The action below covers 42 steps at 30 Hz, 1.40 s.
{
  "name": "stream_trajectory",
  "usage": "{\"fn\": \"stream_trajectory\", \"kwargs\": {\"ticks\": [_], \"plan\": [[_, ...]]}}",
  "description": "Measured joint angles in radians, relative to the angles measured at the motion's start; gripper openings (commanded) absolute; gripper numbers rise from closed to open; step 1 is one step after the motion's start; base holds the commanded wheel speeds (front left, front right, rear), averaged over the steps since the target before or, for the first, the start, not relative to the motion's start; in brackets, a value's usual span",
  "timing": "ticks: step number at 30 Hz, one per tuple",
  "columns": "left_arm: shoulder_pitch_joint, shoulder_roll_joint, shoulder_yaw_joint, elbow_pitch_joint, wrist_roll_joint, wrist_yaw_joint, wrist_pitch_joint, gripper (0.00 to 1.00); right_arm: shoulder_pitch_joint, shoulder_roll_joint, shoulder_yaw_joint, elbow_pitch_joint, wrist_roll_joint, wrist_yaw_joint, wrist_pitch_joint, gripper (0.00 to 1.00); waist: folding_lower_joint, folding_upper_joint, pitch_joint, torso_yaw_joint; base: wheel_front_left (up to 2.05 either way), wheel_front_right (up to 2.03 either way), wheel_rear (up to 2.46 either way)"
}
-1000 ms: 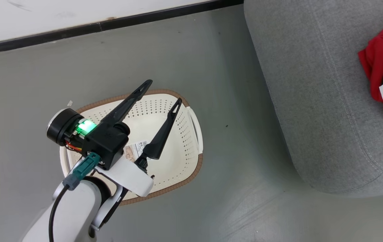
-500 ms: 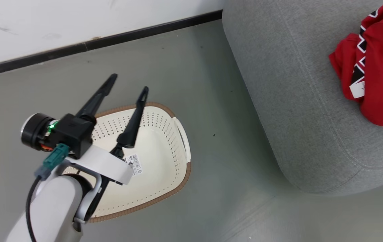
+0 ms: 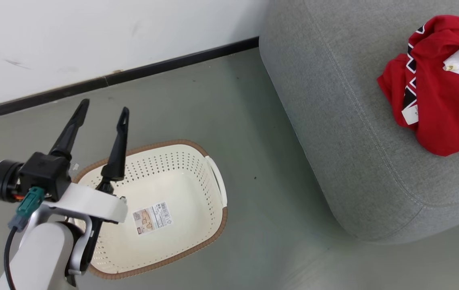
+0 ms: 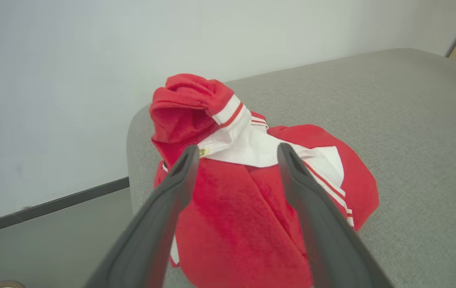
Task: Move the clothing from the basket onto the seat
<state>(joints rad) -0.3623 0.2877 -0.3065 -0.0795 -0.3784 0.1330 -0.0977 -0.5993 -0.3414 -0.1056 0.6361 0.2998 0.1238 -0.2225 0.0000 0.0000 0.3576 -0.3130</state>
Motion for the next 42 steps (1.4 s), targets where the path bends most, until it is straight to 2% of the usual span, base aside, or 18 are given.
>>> {"fn": "stream_trajectory", "kwargs": {"ticks": [13,21,29,42], "plan": [[0.126,-0.002,0.122,0.059,-0.021,0.094,-0.095,1.00,0.088,0.062,0.072,-0.176,0.039,0.000,-0.024,1.00,0.0000,0.0000,-0.074,0.045,0.00,0.00,0.00],[0.213,-0.004,0.184,0.097,-0.052,0.129,-0.117,1.00,0.145,0.086,0.110,-0.274,0.043,0.000,-0.025,1.00,0.0000,0.0000,-0.119,0.092,0.00,0.00,0.00],[0.291,-0.021,0.206,0.124,-0.061,0.146,-0.133,1.00,0.209,0.123,0.149,-0.370,0.007,0.000,-0.025,1.00,0.0000,0.0000,-0.171,0.148,0.00,0.00,0.00],[0.349,-0.042,0.182,0.167,-0.068,0.144,-0.142,1.00,0.381,0.212,0.184,-0.414,-0.070,0.000,-0.025,1.00,0.0000,0.0000,-0.252,0.218,0.00,0.00,0.00]]}}
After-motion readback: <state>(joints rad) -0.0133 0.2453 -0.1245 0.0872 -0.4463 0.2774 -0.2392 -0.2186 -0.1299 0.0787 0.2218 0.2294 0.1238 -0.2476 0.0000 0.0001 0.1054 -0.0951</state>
